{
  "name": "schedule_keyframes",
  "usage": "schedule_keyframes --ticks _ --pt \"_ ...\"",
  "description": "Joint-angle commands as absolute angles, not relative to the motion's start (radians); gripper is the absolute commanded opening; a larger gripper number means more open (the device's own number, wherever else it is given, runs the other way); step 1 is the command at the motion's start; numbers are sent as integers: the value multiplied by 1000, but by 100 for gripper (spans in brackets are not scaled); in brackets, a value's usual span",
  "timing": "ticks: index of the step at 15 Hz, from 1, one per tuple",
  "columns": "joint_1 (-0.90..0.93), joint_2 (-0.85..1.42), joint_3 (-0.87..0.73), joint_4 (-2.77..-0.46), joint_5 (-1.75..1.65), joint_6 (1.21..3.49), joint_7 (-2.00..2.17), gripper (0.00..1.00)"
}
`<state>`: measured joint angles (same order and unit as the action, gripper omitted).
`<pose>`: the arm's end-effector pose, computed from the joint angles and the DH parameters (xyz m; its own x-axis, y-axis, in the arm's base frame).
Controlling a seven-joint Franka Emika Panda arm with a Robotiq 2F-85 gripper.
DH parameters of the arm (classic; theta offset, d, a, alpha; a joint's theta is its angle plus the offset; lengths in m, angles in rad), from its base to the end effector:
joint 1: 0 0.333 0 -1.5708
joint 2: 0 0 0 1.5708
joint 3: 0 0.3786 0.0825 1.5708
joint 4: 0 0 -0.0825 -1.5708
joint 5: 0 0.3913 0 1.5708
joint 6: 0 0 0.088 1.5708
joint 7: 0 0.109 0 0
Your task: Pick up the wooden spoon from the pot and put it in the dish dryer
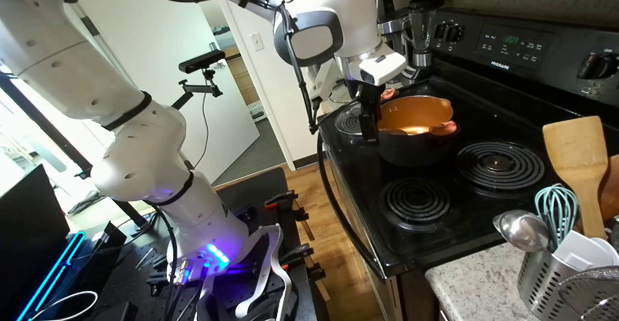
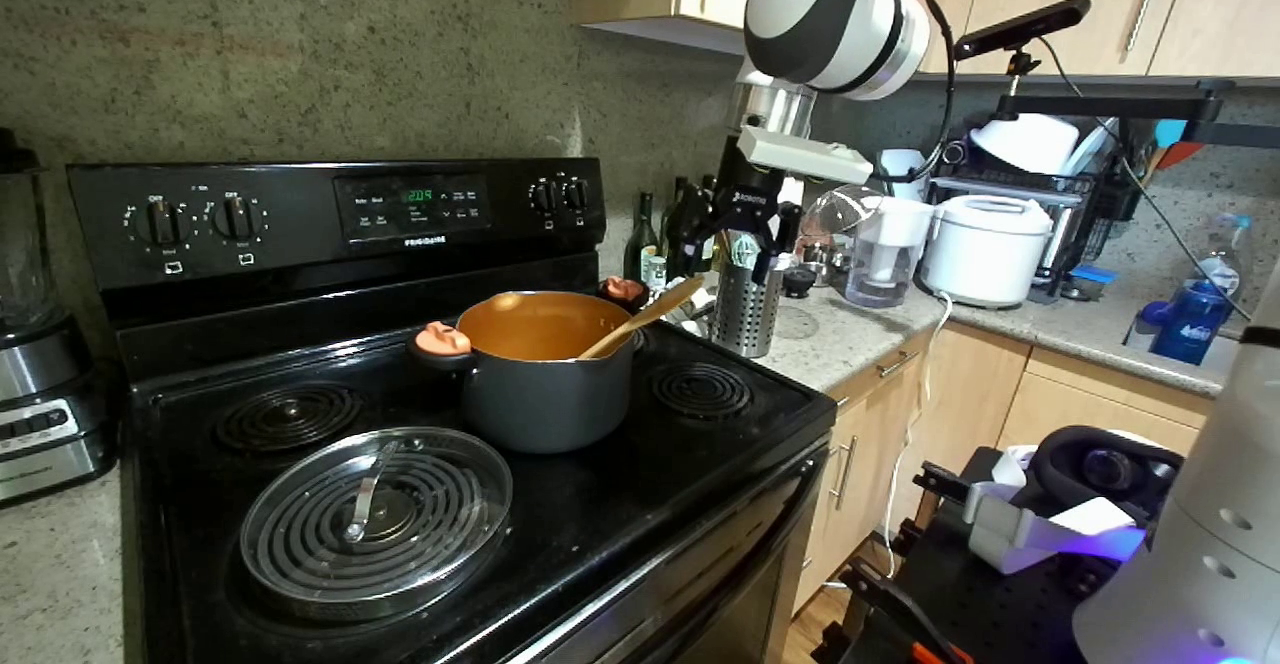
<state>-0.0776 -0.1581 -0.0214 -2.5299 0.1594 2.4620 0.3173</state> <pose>0.4487 -0.0446 0.3957 0.8576 -0.5125 0.0431 -0.5034 -0.8536 -0.1339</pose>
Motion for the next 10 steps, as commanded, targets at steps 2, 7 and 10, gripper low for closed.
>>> schedule_keyframes --ticks 2,7,10 --pt "-52 -115 -40 -2519 264 2523 207 100" --pt "-47 -120 -33 -2524 297 2512 175 100" --pt "-43 -120 -32 -2524 300 2512 166 100"
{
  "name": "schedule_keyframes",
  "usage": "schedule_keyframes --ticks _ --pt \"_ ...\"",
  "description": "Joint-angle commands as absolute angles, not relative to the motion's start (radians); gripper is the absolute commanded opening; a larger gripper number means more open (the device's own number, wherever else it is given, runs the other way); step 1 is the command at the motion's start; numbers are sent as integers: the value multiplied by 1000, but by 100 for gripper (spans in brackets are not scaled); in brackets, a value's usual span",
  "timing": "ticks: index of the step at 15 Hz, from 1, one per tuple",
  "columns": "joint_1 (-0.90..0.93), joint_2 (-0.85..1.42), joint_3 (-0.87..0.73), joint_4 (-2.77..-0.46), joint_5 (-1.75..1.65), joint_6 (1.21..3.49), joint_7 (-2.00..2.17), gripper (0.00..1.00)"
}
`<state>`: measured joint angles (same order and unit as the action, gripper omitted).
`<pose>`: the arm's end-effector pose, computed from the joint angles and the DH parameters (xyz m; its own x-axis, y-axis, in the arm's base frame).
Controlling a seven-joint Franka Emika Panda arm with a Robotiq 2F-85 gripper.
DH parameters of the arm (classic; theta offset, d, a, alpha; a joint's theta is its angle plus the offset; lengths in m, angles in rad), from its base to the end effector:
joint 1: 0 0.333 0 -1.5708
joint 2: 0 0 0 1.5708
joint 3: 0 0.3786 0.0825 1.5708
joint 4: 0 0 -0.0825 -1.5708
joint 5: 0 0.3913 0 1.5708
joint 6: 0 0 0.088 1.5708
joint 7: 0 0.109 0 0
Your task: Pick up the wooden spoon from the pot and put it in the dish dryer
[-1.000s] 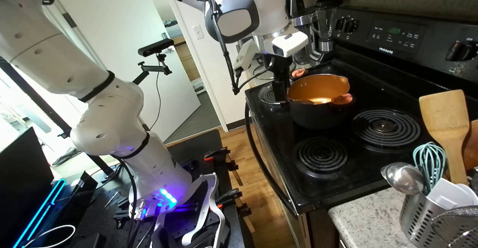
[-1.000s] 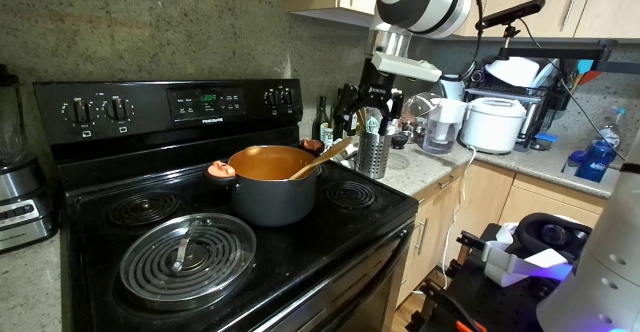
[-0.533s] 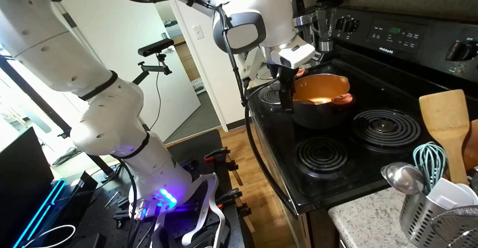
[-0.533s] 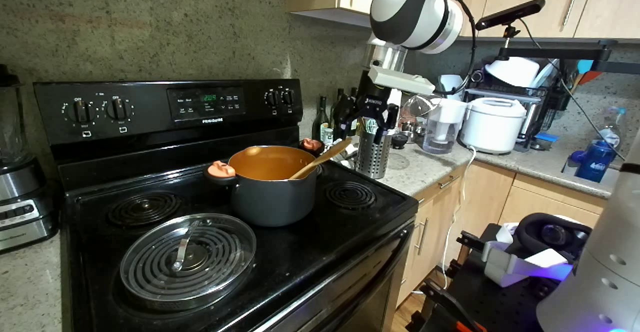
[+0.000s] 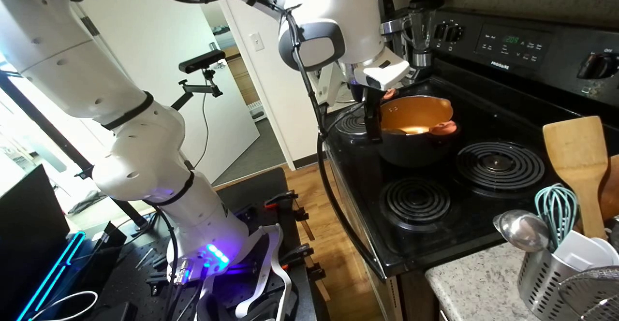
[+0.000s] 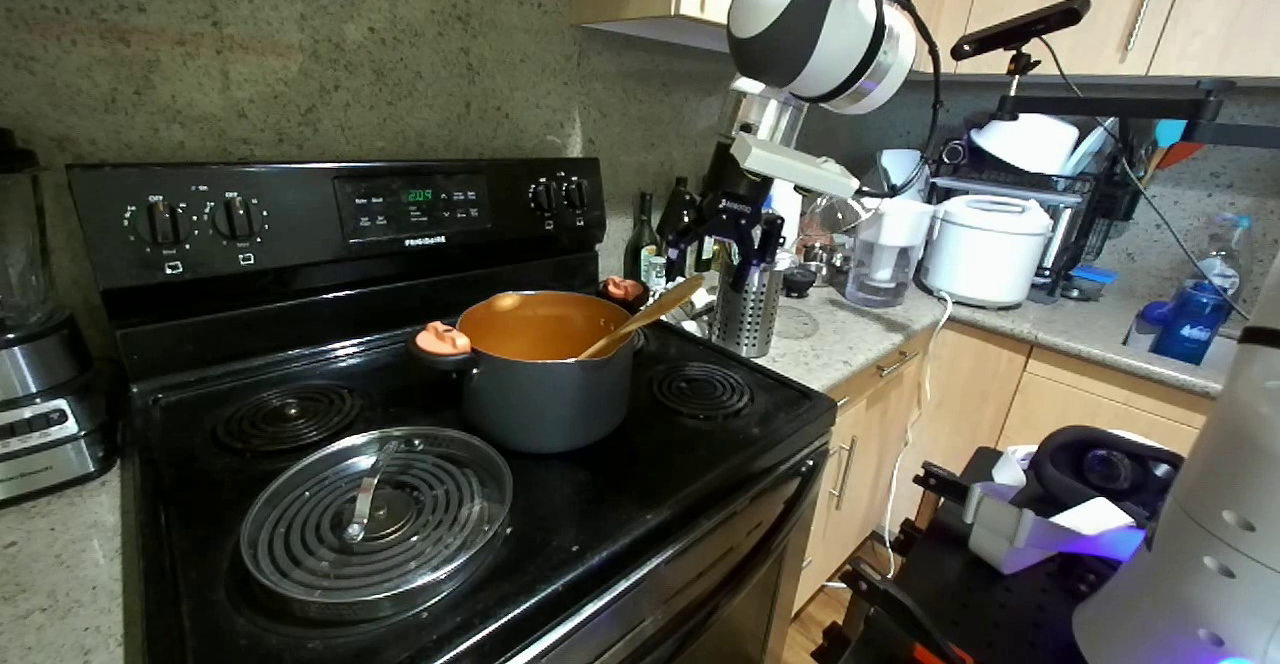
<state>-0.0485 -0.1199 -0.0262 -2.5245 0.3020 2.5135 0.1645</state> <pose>0.4583 -0.0365 0.3854 0.8860 -0.4612 0.0489 -0.4417 -0.8713 -0.2138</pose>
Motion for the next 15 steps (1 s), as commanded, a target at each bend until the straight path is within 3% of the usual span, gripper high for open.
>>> schedule_keyframes --ticks 1,15 --pt "-45 -109 -31 -2514 292 2504 184 100" --pt "10 -106 -39 -2506 551 2518 -29 100"
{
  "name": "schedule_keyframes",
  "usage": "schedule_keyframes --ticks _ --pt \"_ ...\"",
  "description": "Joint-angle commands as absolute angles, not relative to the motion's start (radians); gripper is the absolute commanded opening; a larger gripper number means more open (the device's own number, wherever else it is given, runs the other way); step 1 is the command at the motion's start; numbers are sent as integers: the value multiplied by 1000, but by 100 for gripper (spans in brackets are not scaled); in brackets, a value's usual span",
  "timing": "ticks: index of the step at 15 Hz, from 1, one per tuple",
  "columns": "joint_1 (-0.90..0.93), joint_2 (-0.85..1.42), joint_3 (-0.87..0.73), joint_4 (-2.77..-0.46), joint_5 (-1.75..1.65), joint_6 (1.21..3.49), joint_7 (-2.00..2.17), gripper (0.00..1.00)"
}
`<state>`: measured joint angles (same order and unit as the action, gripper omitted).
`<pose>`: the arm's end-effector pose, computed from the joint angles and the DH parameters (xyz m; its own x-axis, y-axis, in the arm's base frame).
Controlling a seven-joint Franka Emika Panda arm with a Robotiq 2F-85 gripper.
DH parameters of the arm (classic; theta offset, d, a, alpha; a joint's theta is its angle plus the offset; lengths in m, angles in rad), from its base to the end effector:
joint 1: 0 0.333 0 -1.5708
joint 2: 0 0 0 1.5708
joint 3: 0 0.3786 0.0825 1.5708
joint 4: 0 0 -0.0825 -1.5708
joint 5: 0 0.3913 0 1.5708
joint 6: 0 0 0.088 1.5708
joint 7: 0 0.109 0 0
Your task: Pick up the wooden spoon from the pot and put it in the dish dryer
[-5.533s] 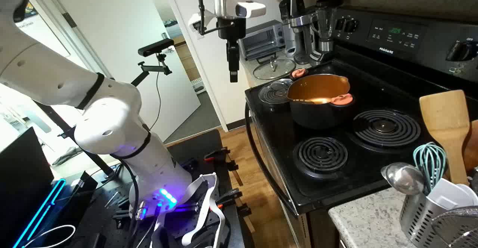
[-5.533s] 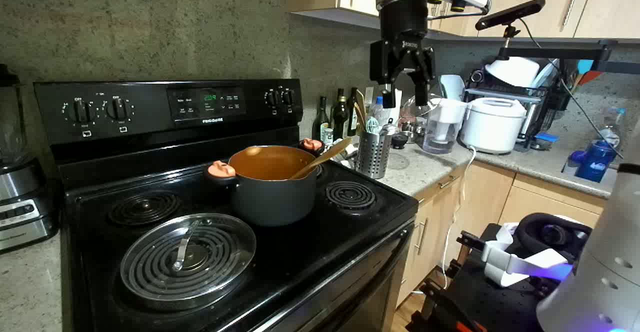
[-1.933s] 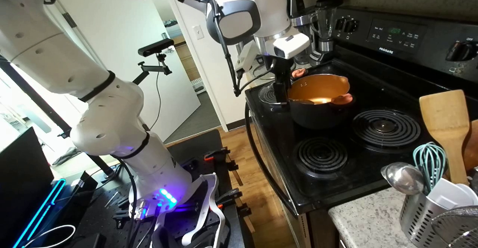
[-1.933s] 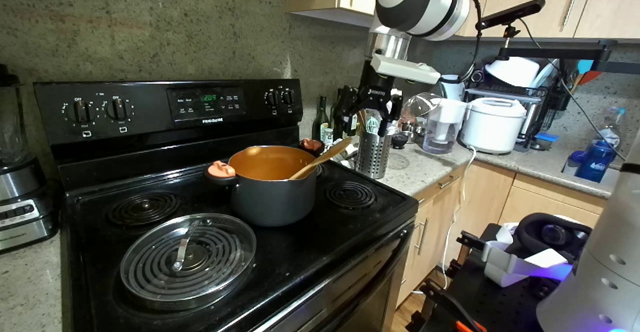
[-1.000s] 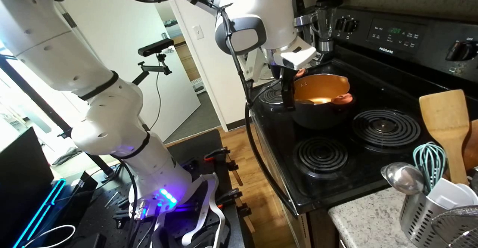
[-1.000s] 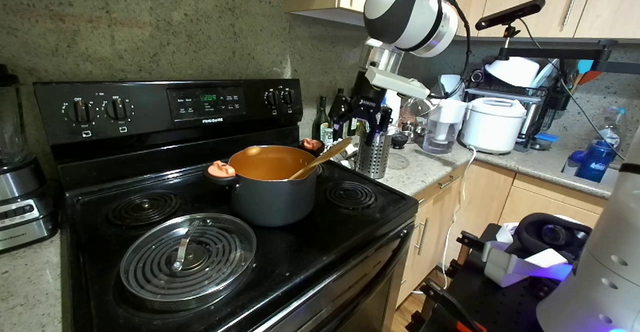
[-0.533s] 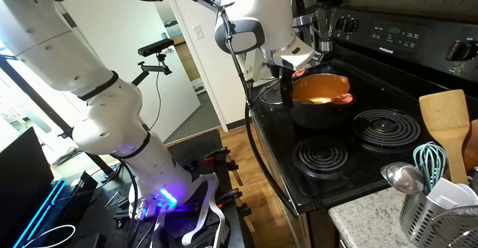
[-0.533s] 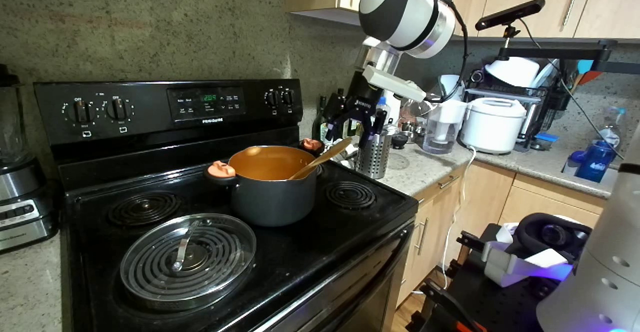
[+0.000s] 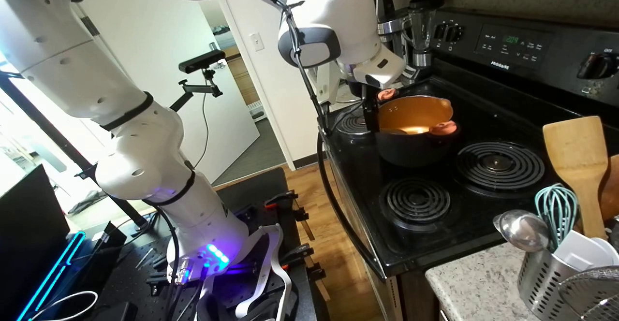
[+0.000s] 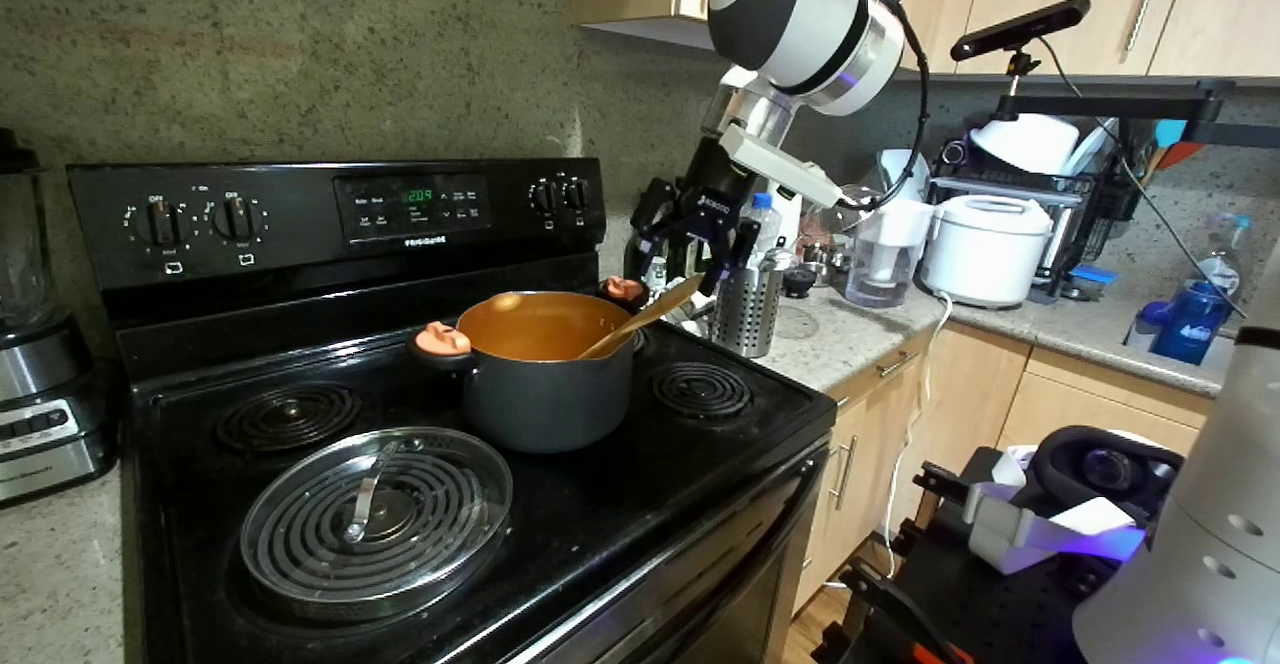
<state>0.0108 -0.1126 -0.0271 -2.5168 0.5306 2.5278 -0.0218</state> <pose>0.4633 -0.0123 0.3861 0.9106 -0.4097 0.0539 -0.3687 -0.8644 -0.3418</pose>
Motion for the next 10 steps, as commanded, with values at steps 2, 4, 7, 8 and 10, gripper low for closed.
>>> schedule_keyframes --ticks 2,4,7,8,10 --pt "-1 -115 -37 -2518 506 2489 38 100" --pt "-10 -129 -33 -2541 464 2493 114 100" --pt "-14 -127 -45 -2538 489 2505 129 100" --pt "-14 -126 -50 -2532 505 2508 121 100" --pt "-13 -123 -68 -2518 568 2524 71 100"
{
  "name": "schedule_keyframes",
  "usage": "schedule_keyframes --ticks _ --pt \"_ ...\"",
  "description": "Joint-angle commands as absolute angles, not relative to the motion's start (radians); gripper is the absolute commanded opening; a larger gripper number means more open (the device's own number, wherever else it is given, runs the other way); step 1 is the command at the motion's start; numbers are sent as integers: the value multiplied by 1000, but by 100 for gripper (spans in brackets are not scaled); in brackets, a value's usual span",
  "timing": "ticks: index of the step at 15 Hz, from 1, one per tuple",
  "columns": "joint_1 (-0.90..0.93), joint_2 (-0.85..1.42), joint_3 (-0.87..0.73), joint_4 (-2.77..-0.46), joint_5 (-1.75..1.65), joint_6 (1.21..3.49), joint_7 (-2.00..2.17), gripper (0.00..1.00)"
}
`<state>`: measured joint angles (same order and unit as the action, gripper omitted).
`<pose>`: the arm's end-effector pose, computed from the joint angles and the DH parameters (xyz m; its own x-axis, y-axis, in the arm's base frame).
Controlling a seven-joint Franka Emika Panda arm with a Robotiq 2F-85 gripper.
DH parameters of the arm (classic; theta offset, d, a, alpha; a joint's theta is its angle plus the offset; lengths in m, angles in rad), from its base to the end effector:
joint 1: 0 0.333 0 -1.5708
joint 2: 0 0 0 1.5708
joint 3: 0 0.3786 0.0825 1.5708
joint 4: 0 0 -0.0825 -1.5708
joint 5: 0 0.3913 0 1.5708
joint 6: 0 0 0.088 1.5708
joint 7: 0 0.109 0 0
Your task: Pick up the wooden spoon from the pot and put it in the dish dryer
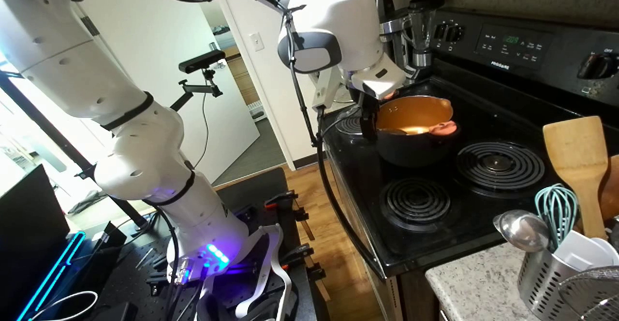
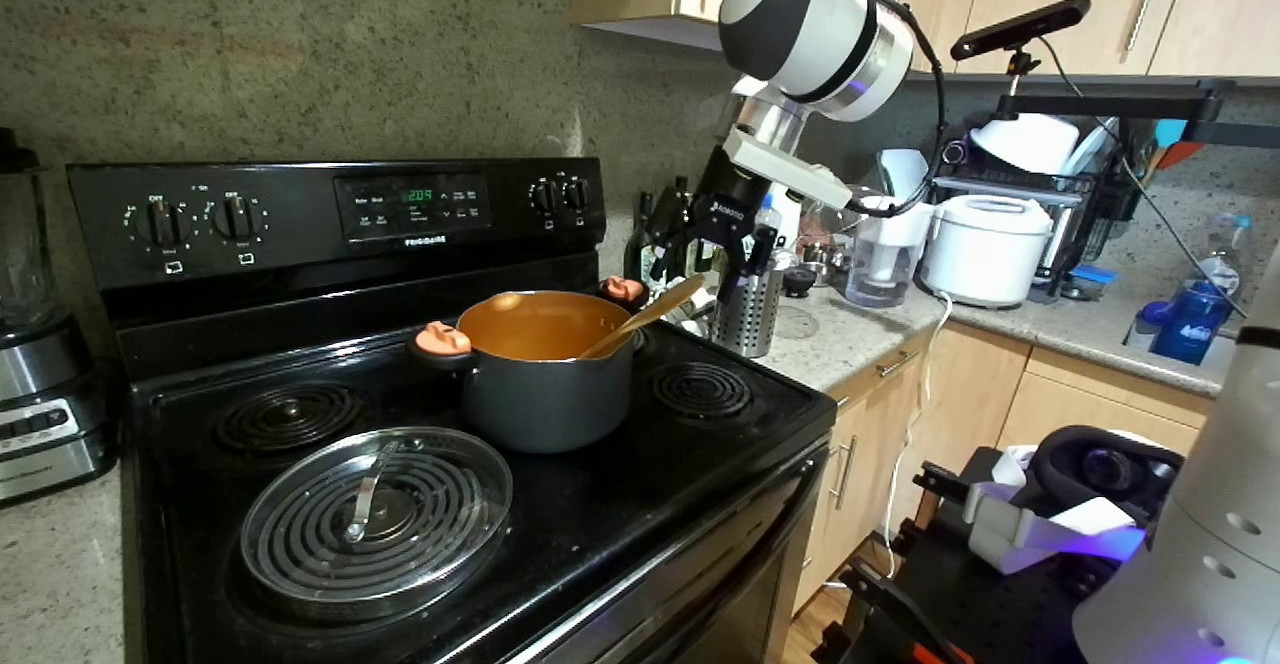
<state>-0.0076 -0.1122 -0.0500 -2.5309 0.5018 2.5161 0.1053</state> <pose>0.4568 -0.0301 0.3790 0.8484 -0.5293 -0.0053 -0.5022 -0.8016 -0.3243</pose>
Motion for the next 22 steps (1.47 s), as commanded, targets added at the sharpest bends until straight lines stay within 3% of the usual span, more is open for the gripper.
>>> schedule_keyframes --ticks 1,22 --pt "-17 -119 -75 -2508 587 2522 80 100" --pt "-28 49 -45 -2427 644 2586 -42 100"
